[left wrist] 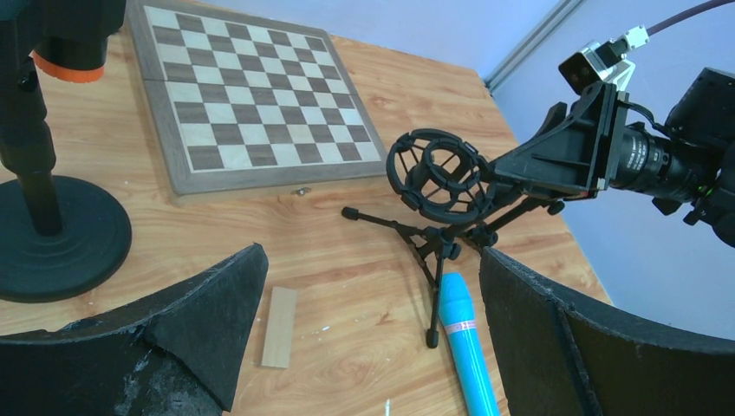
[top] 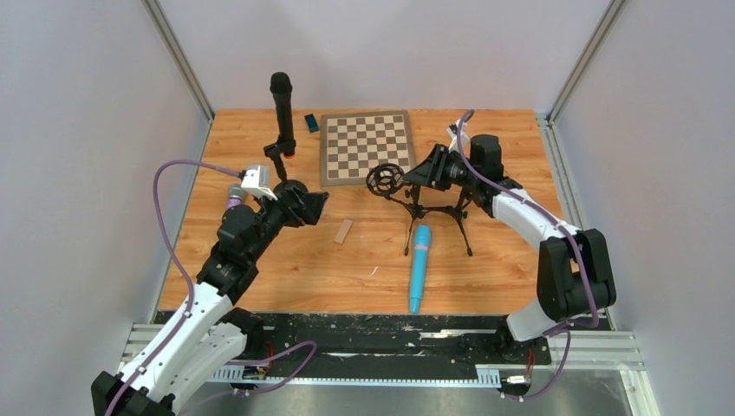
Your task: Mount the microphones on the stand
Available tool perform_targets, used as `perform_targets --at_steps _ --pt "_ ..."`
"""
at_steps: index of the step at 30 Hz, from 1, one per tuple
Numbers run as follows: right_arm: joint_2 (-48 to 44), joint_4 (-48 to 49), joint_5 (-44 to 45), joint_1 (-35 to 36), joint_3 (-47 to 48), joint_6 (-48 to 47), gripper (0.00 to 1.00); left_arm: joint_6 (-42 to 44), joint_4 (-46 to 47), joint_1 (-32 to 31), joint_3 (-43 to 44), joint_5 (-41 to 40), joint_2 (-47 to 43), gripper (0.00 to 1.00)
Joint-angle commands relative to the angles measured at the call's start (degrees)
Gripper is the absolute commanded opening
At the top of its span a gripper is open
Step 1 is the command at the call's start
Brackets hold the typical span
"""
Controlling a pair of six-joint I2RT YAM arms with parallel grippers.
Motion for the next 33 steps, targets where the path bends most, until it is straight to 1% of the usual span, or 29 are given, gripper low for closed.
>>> perform_targets --at_steps 1,5,12,16,25,33 --pt "0.6 6.4 -6.6 0.5 -0.8 2.3 0.0 0.9 1.2 -0.1 0.6 -0.9 -0.4 1.0" --pt "1.2 8.8 -9.1 1.6 -0.6 2.1 0.0 0.9 1.3 -0.1 0.7 -0.5 -0.3 1.0" --pt "4.0 13.2 -15.2 3.2 2.9 1.1 0.0 1.2 1.2 -0.1 0.7 -0.5 -0.4 1.0" --pt "5.5 13.4 -17.2 4.3 5.3 0.8 0.0 1.5 0.9 -0.2 0.8 -0.9 -0.4 1.0" --pt "8.2 12.2 -18.0 9.2 8.3 -1.3 0.0 1.9 0.6 -0.2 0.9 -1.0 -0.2 1.0" --pt "12.5 12.1 -21.3 10.2 11.2 0.5 0.0 2.6 -0.9 -0.1 1.4 -0.9 -0.3 1.0"
